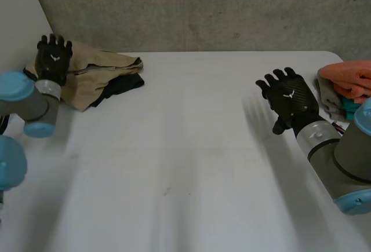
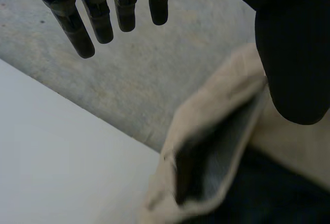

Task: Fold the laundry.

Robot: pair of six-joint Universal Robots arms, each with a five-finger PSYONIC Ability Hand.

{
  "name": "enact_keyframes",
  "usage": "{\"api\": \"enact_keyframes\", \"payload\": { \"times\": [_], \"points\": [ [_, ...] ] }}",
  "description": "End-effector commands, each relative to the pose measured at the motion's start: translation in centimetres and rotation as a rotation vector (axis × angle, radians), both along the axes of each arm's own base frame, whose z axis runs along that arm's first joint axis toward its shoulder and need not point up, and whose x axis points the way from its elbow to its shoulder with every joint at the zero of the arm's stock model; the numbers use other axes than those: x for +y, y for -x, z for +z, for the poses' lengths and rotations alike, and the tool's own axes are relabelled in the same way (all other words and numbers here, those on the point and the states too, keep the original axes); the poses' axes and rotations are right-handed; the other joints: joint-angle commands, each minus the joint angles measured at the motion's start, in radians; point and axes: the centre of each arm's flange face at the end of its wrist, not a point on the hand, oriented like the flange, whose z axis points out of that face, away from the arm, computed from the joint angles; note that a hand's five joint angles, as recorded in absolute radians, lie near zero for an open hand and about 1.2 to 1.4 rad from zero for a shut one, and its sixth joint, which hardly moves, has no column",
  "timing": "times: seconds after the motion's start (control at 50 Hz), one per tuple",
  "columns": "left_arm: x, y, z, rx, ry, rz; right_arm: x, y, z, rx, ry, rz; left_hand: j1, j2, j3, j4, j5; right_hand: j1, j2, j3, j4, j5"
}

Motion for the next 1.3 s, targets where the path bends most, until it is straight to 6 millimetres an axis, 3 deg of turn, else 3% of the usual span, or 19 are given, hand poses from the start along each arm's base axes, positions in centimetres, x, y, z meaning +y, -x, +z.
{"api": "enact_keyframes", "payload": {
  "times": [0.02, 0.2, 0.26, 0.32, 0.36, 0.38, 0.5, 0.6, 0.66, 0.76, 0.92, 0.98, 1.04, 1.08, 1.14, 1.16, 1.2, 1.22, 1.3],
  "points": [
    [-1.3, -0.7, -4.6, -0.155, 0.038, -0.017, 0.3, 0.2, -0.8, 0.007, -0.027, -0.002, 0.027, 0.01, 0.004, 0.014, -0.01, -0.061, -0.038, -0.036, -0.042, -0.048],
    [-1.5, -1.4, -6.2, -0.171, 0.029, -0.045, 0.3, 0.1, -1.1, 0.009, -0.033, -0.002, 0.193, 0.176, 0.171, 0.181, 0.157, -0.061, -0.038, -0.036, -0.042, -0.048],
    [-1.6, -1.1, -5.6, -0.173, 0.054, -0.052, 0.3, 0.1, -1.3, 0.011, -0.037, 0.001, 1.207, 1.19, 1.185, 1.194, 1.171, -0.061, -0.038, -0.036, -0.042, -0.048],
    [-1.7, -0.2, -4.3, -0.159, 0.13, -0.017, 0.4, -0.1, -1.4, 0.012, -0.04, 0.004, 1.21, 1.192, 1.187, 1.197, 1.173, -0.061, -0.038, -0.036, -0.042, -0.048],
    [-1.6, 0.5, -2.3, -0.131, 0.181, 0.014, 0.5, -0.1, -1.5, 0.013, -0.043, 0.007, 1.21, 1.192, 1.187, 1.197, 1.173, -0.061, -0.038, -0.036, -0.042, -0.048],
    [-1.4, 1.5, 1.0, -0.099, 0.245, 0.04, 0.5, -0.1, -1.5, 0.013, -0.043, 0.007, 1.21, 1.192, 1.187, 1.197, 1.173, -0.061, -0.038, -0.036, -0.042, -0.048],
    [1.9, 4.3, 10.0, 0.042, 0.334, 0.006, 0.5, 0.0, -1.5, 0.013, -0.043, 0.004, 1.21, 1.192, 1.187, 1.197, 1.173, -0.061, -0.038, -0.036, -0.042, -0.048],
    [8.8, 9.5, 17.1, 0.203, 0.364, -0.175, 0.5, 0.1, -1.3, 0.011, -0.041, -0.002, 1.21, 1.192, 1.187, 1.197, 1.173, -0.061, -0.038, -0.036, -0.042, -0.048],
    [13.5, 12.6, 18.7, 0.268, 0.32, -0.286, 0.5, 0.3, -1.2, 0.009, -0.038, -0.007, 1.21, 1.192, 1.187, 1.197, 1.173, -0.061, -0.038, -0.036, -0.042, -0.048],
    [21.5, 17.9, 17.3, 0.316, 0.17, -0.47, 0.3, 0.8, 0.1, -0.002, -0.006, -0.062, 1.21, 1.192, 1.187, 1.197, 1.173, -0.061, -0.038, -0.036, -0.042, -0.048],
    [36.8, 24.6, 8.3, 0.262, -0.297, -0.769, -1.9, 3.9, 1.0, -0.014, 0.021, -0.245, 1.21, 1.192, 1.187, 1.197, 1.173, -0.061, -0.038, -0.036, -0.042, -0.048],
    [39.7, 25.3, 5.5, 0.248, -0.443, -0.809, -2.5, 4.6, 1.2, -0.016, 0.03, -0.275, 1.21, 1.192, 1.187, 1.197, 1.173, -0.061, -0.038, -0.036, -0.042, -0.048],
    [42.3, 25.7, 3.0, 0.247, -0.613, -0.831, -2.7, 4.8, 1.4, -0.015, 0.032, -0.283, 0.55, 0.532, 0.527, 0.537, 0.513, -0.061, -0.038, -0.036, -0.042, -0.048],
    [43.1, 25.7, 3.5, 0.25, -0.662, -0.829, -2.6, 4.8, 1.3, -0.012, 0.02, -0.282, 0.225, 0.208, 0.203, 0.212, 0.188, -0.061, -0.038, -0.036, -0.042, -0.048],
    [42.8, 25.4, 6.1, 0.267, -0.64, -0.826, -2.2, 4.7, 1.0, -0.001, -0.023, -0.276, 0.101, 0.084, 0.078, 0.088, 0.064, -0.061, -0.038, -0.036, -0.042, -0.048],
    [41.7, 24.5, 9.2, 0.307, -0.588, -0.794, -2.0, 4.6, 1.0, 0.0, -0.039, -0.272, 0.01, -0.007, -0.012, -0.003, -0.026, -0.061, -0.038, -0.036, -0.042, -0.048],
    [40.6, 23.8, 10.4, 0.325, -0.56, -0.758, -1.6, 4.5, 0.7, -0.002, -0.086, -0.267, 0.009, -0.008, -0.013, -0.004, -0.027, -0.061, -0.038, -0.036, -0.042, -0.048],
    [38.2, 22.1, 12.1, 0.356, -0.516, -0.681, -1.4, 4.4, 0.7, -0.005, -0.098, -0.265, 0.012, -0.005, -0.01, -0.001, -0.024, -0.061, -0.038, -0.036, -0.042, -0.048],
    [33.9, 18.9, 14.3, 0.405, -0.445, -0.564, 0.9, 2.2, 0.7, -0.04, -0.204, -0.203, 0.009, -0.008, -0.013, -0.004, -0.027, -0.061, -0.038, -0.036, -0.042, -0.048]
  ]
}}
